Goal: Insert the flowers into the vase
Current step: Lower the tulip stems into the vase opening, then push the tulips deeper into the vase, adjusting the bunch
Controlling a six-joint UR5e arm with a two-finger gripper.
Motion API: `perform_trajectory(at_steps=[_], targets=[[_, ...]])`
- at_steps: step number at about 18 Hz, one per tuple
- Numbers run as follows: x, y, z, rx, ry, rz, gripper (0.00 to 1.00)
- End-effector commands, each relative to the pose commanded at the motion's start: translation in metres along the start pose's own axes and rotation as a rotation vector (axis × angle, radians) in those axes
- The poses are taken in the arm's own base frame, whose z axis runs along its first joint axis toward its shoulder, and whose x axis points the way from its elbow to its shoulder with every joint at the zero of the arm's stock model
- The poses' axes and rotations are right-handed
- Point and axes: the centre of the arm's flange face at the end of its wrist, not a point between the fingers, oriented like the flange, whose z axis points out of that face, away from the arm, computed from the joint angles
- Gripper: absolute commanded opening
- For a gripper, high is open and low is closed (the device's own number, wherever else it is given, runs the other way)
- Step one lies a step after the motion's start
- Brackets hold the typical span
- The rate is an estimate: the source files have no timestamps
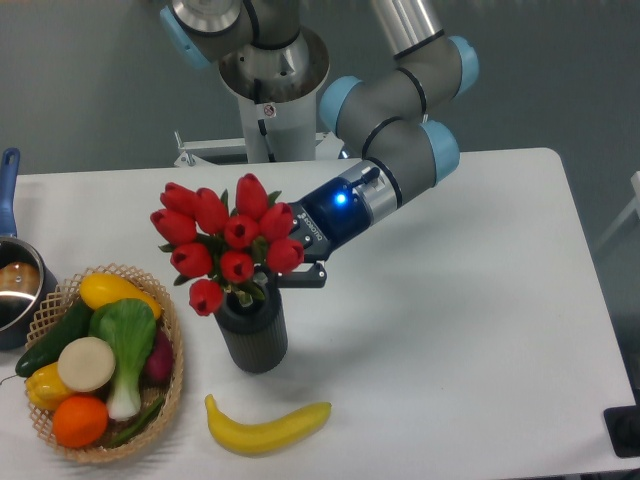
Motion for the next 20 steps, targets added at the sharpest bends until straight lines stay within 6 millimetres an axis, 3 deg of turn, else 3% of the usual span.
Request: perform_trajectory(at_steps=[9,20], targets=[[-0.001,0.023,-0.006,-0.017,-0.013,0.008,0.21],[0.027,0.05,-0.013,-0.037,-0.027,-0.002,0.22]])
